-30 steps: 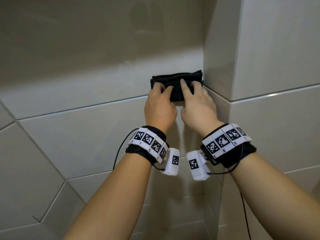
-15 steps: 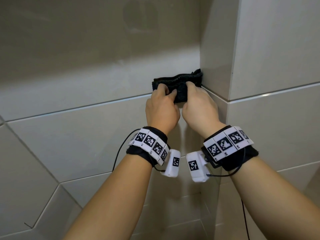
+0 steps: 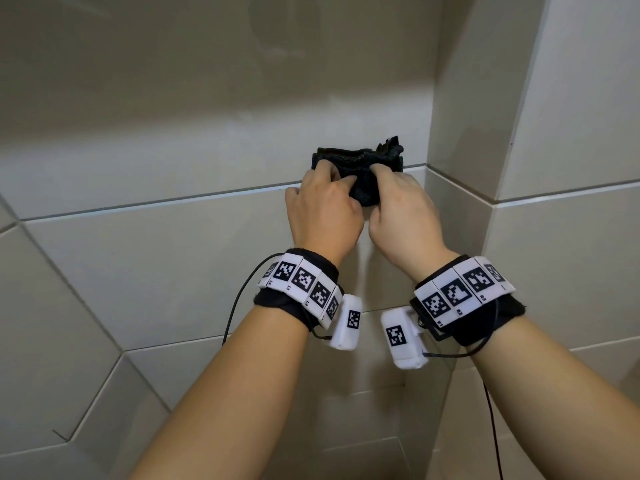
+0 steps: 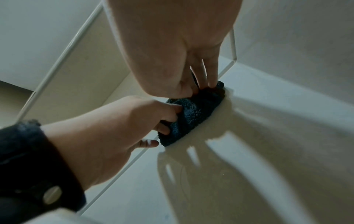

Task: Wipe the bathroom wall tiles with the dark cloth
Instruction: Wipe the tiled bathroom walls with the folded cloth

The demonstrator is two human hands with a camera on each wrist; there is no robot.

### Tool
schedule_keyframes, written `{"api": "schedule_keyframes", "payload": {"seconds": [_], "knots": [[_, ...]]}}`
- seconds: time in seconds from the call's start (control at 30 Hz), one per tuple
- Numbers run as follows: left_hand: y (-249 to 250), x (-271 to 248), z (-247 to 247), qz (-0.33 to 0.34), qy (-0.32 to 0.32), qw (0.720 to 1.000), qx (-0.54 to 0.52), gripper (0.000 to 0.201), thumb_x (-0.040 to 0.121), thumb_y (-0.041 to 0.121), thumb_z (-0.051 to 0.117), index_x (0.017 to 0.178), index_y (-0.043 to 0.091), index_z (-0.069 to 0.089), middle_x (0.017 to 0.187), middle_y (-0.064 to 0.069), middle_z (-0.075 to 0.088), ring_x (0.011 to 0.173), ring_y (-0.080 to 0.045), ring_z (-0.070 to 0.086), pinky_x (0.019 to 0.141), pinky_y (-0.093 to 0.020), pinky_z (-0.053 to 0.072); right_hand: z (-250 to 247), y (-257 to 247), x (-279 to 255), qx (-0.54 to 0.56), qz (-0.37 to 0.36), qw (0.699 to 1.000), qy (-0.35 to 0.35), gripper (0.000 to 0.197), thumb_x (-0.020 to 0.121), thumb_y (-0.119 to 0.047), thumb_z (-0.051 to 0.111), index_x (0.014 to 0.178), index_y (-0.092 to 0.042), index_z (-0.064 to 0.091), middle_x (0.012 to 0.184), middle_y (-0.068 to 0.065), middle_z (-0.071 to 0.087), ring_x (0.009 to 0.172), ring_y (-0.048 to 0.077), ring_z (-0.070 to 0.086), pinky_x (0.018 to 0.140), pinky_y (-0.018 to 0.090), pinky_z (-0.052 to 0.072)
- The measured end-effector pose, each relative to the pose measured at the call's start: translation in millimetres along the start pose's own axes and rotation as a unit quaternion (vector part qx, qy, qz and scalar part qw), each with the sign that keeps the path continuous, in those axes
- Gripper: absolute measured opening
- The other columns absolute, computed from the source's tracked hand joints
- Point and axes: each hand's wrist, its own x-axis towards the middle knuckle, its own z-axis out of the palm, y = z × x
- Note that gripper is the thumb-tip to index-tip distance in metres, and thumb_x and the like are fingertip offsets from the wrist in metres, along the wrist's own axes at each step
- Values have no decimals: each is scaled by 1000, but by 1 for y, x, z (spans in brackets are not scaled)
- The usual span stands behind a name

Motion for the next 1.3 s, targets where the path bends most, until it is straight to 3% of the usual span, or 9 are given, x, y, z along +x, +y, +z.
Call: {"api": "schedule_keyframes", "payload": {"seconds": [0.13, 0.43, 0.83, 1.0, 1.17, 1.3], "knots": [[-19, -3, -7, -14, 10, 1000, 5, 34, 86, 21, 57, 116, 27, 72, 109, -1, 56, 102, -24, 53, 74, -35, 31, 8, -13, -1, 6, -20, 1000, -18, 56, 78, -1, 47, 133, -8, 47, 116, 12, 61, 117, 30, 49, 80, 47, 52], [-61, -17, -27, -56, 24, 997, 36, 37, 85, 22, 56, 119, 29, 71, 111, -1, 57, 103, -25, 53, 77, -39, 37, 24, -48, -2, -10, -72, 996, -49, 58, 81, -4, 49, 138, -12, 44, 118, 10, 59, 120, 27, 47, 79, 39, 47], [-128, -31, -54, -100, 67, 991, 57, 37, 83, 22, 53, 114, 24, 73, 109, -4, 59, 101, -28, 54, 75, -39, 38, 60, -108, 1, 22, -172, 982, -77, 62, 77, 0, 50, 139, -4, 44, 127, 12, 58, 125, 32, 46, 91, 41, 47], [-170, -40, -71, -139, 96, 983, 70, 33, 82, 19, 52, 107, 17, 73, 109, -7, 60, 100, -31, 55, 71, -40, 40, 83, -148, 7, 16, -246, 965, -95, 66, 76, -11, 35, 141, -3, 41, 134, 12, 56, 126, 32, 46, 105, 41, 38], [-192, -48, -81, -159, 86, 980, 84, 30, 81, 17, 53, 105, 15, 71, 112, -8, 58, 100, -31, 54, 72, -40, 41, 97, -173, 6, 25, -271, 959, -84, 70, 76, -22, 20, 138, -5, 47, 131, 10, 60, 121, 31, 52, 105, 40, 36], [-187, -48, -76, -152, 99, 982, 56, 35, 78, 19, 53, 106, 11, 72, 109, -9, 58, 96, -33, 54, 74, -44, 48, 89, -163, 9, 15, -267, 961, -72, 59, 78, -11, 40, 136, -6, 49, 125, 10, 64, 118, 29, 55, 107, 41, 36]]}}
